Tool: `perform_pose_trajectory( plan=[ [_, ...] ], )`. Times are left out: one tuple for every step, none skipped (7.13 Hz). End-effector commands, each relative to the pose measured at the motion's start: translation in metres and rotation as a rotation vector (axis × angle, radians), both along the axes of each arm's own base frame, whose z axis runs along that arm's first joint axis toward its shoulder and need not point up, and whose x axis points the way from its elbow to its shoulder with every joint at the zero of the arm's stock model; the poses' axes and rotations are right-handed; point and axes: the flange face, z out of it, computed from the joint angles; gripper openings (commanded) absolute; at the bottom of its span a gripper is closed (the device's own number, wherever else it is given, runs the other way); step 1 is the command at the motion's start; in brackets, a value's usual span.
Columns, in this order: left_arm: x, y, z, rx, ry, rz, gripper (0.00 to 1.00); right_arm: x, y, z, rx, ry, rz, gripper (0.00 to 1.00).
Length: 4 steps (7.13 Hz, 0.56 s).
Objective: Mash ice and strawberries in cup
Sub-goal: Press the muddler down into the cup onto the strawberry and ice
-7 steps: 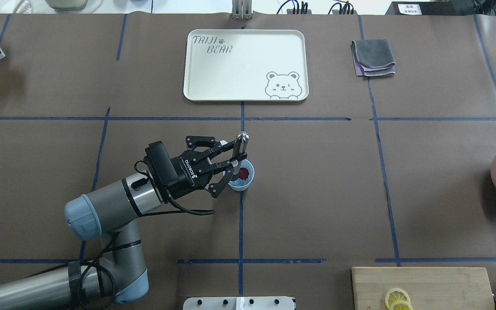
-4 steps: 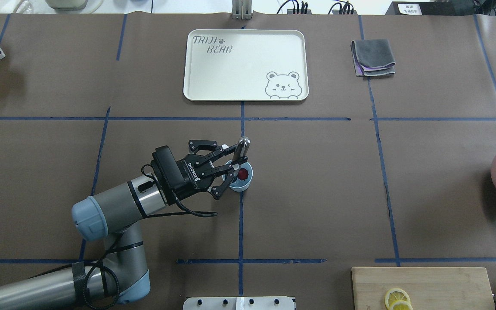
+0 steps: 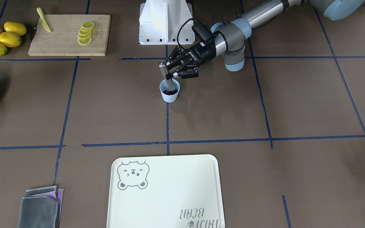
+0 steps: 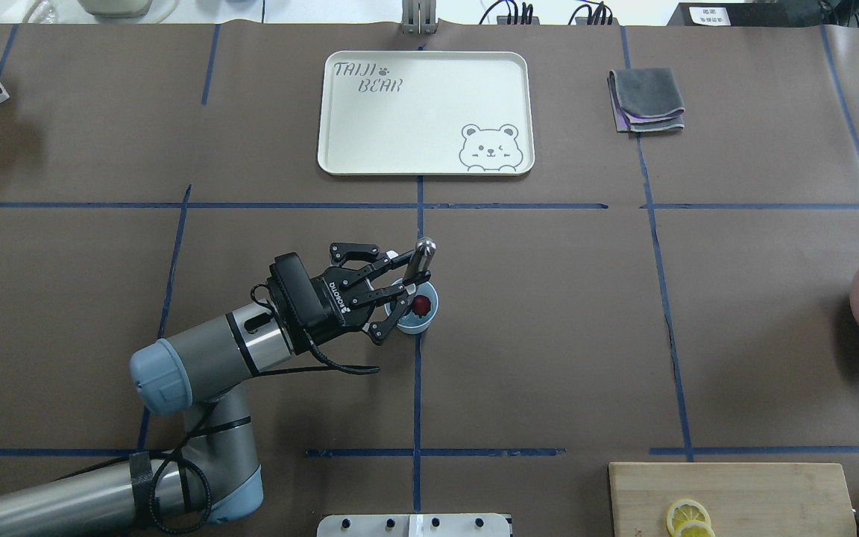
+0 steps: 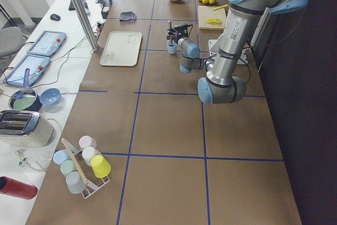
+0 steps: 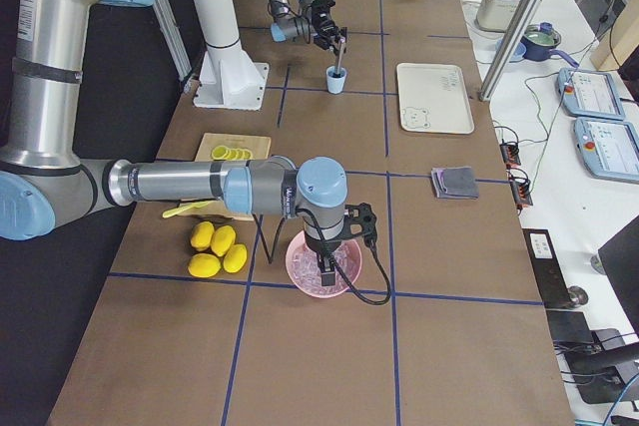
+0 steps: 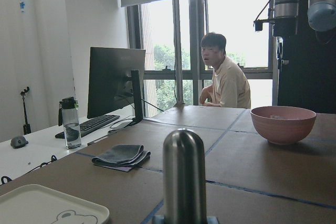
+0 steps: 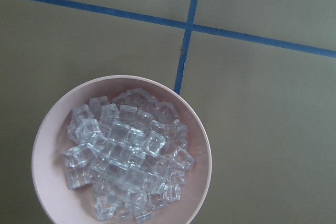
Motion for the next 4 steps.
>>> perform_pose_trajectory(
  plan=[
    [-0.023,-0.001,-0.028,0.013,0.052,-0.005,0.00,0.000,0.000,0.000,0.000,-0.001,0.000,1.00],
    [-0.035,0.000,-0.046,0.006,0.043,-0.007,0.00,0.000,0.000,0.000,0.000,-0.001,0.000,1.00],
    [-0.050,0.004,-0.071,-0.002,0.019,-0.005,0.00,0.000,-0.001,0.000,0.001,-0.001,0.000,1.00],
    [-0.066,0.005,-0.083,-0.030,-0.053,-0.015,0.00,0.000,0.000,0.000,0.001,0.001,-0.001,1.00]
  ],
)
